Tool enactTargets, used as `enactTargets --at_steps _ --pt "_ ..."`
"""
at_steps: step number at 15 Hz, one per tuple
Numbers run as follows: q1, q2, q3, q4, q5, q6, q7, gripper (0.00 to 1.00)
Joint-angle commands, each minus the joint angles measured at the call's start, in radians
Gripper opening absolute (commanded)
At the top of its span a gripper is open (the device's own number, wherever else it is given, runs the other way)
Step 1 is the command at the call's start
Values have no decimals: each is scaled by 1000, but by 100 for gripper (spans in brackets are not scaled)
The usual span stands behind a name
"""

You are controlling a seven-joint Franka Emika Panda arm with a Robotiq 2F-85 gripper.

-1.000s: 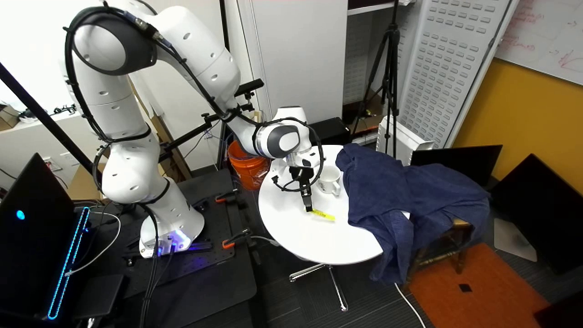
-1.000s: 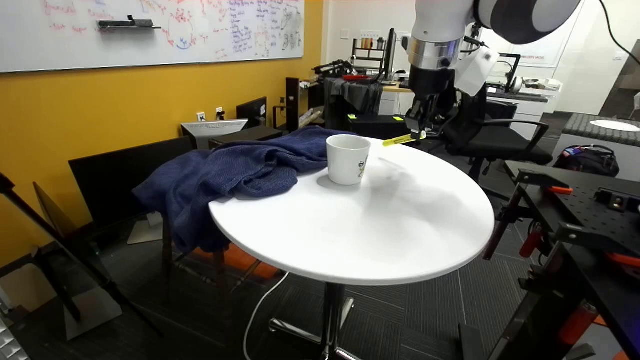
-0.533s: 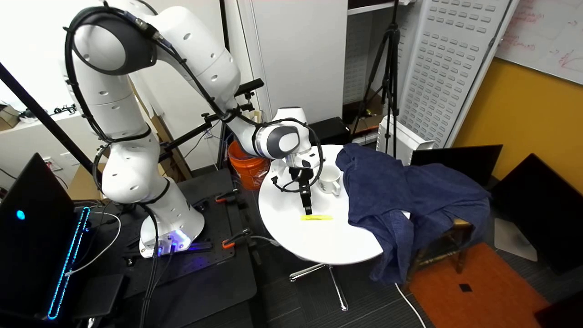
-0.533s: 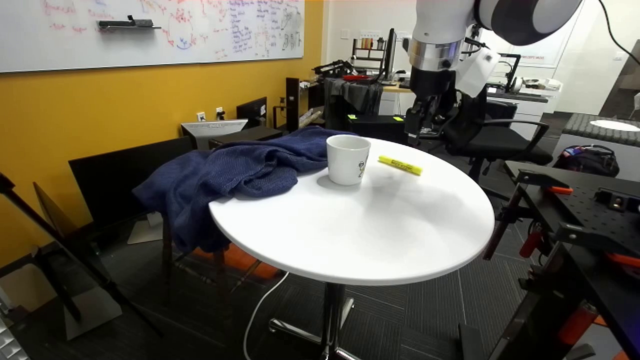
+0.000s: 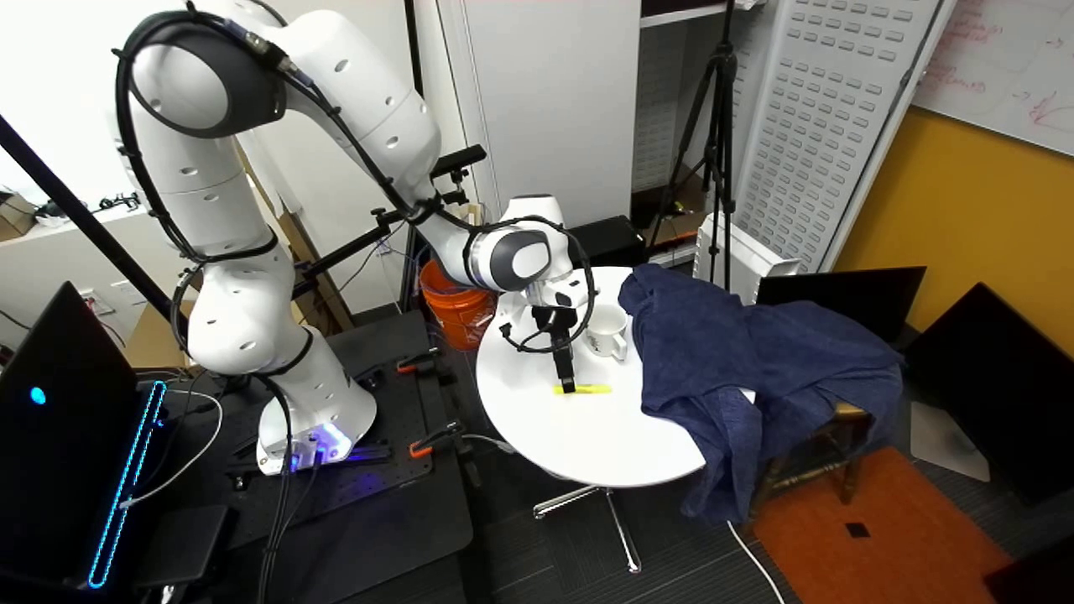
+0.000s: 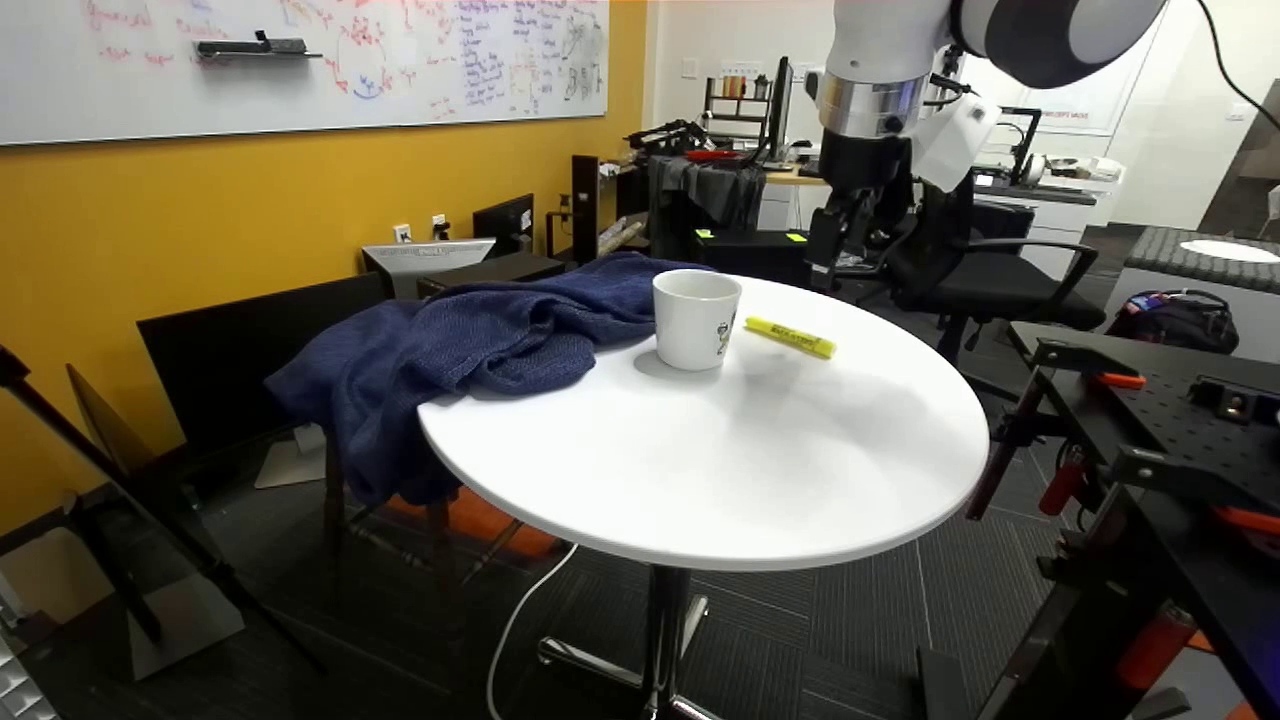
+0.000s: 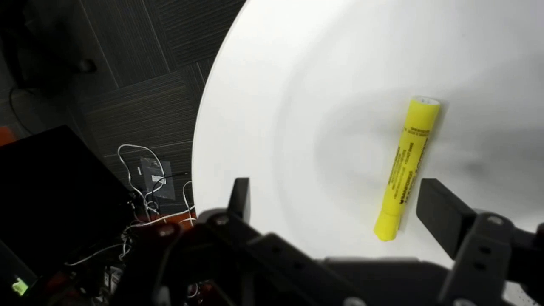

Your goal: Remove the marker from the cup and put it on the table

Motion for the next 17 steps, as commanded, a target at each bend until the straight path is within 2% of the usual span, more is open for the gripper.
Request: enactTargets --at_steps 1,5,10,11,13,17 --pt "3 -87 -3 -63 22 53 -49 100" --pt "-9 -169 8 -132 72 150 -181 100" --pt "-8 -244 29 -222 266 295 -551 100" --pt "1 -188 13 -169 199 252 -429 100" --pt "1 -210 20 -192 243 270 -509 100" --pt "1 -219 23 -199 243 271 -512 100"
